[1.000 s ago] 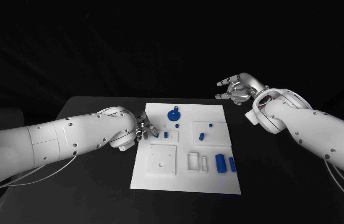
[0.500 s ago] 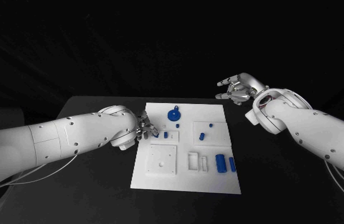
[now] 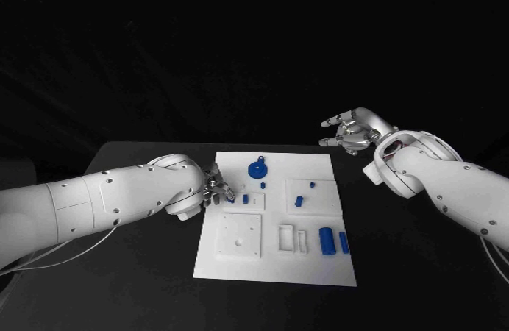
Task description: Assemble the parts on the task board
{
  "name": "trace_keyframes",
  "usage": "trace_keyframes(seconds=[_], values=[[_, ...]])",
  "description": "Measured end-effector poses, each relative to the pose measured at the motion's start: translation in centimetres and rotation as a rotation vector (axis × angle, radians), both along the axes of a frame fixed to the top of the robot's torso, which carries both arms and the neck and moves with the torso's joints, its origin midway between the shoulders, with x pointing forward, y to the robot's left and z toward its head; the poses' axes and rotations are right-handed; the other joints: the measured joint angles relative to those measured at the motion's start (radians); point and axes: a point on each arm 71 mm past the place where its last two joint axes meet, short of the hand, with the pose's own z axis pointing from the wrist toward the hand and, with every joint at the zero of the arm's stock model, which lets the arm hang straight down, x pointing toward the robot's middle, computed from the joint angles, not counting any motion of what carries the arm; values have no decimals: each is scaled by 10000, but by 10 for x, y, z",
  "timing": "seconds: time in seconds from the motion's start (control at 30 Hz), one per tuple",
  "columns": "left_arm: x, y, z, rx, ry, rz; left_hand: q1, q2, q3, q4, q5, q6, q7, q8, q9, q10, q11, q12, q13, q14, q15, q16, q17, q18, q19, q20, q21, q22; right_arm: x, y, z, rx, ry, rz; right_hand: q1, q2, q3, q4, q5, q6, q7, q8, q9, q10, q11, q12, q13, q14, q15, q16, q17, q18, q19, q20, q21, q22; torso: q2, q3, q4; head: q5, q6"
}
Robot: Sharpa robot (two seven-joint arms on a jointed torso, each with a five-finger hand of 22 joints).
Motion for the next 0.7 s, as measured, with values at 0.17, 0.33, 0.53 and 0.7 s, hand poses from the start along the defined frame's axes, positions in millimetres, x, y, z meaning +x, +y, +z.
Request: trace_keyframes(seconds=[0.17, 0.33, 0.53, 0.7], values=[[0, -1, 0, 35, 2, -46, -1, -1, 1, 54, -99, 0, 0, -2, 83, 0, 0, 99, 60, 1, 1, 91, 189, 0, 0, -1, 0, -1, 0, 0, 0, 3, 11, 3, 0, 0, 0, 0, 0, 0, 0, 0, 0, 0, 0, 0, 0, 0, 0, 0, 0, -1, 0, 0, 0, 0, 0, -1, 2, -5, -12], [0, -1, 0, 63, 7, -83, -2, -2, -21, 76, -116, 0, 0, 12, 127, 0, 1, 109, 96, 14, 15, 91, 252, 0, -1, 0, 0, -1, 0, 0, -1, 4, 29, 0, 0, 0, 0, 0, 0, 0, 0, 0, 0, 0, 0, 0, 0, 0, 0, 1, -1, 0, 0, 0, 0, 0, 0, -2, 8, -5, -20], [0, -1, 0, 103, 1, -124, -1, -1, -7, 130, -117, 1, 1, 17, 148, 0, 1, 152, 122, 14, 17, 130, 318, 0, -1, -1, 0, -2, 0, 0, -2, 4, 44, 2, 0, 0, 0, 0, 0, 0, 0, 0, 0, 0, 0, 0, 0, 0, 0, 1, -1, 0, 0, 0, 0, 0, 0, -5, 11, 3, -34], [0, -2, 0, 136, -3, -170, 0, -1, 85, 110, -155, 2, 1, 11, 207, -1, 1, 157, 209, 16, 15, 165, 411, 0, -1, -1, 0, -2, 0, 0, -2, 3, 49, 1, 0, 0, 0, 0, 0, 0, 0, 0, 0, 0, 0, 0, 0, 0, 0, 1, -1, 0, 0, 0, 0, 0, -1, -10, 11, 7, -39]])
